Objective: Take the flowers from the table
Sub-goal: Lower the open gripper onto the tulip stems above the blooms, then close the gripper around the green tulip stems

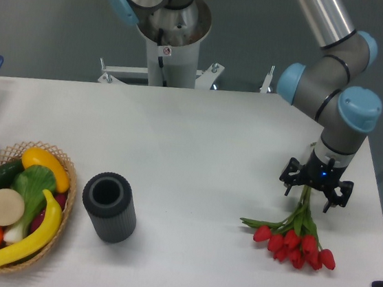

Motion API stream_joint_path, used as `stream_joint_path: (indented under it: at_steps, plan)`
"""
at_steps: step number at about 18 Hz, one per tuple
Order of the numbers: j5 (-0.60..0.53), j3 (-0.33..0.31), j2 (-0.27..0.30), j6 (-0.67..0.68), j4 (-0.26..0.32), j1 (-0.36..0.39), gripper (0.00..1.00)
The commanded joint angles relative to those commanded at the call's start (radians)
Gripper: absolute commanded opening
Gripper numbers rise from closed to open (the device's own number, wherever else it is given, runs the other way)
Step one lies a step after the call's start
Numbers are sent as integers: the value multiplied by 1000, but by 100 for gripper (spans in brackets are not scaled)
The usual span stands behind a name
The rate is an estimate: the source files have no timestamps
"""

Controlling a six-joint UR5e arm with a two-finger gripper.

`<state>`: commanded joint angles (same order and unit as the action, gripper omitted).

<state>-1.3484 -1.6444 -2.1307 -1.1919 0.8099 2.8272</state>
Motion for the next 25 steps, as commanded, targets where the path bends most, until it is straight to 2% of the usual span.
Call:
stream_joint_path:
  at_steps: [20, 21, 25]
  plan:
    - [-2, 23, -43, -8, -2, -5, 100]
    - [-2, 23, -43, -8, -2, -5, 97]
    - [0, 25, -43, -8, -2, -5, 65]
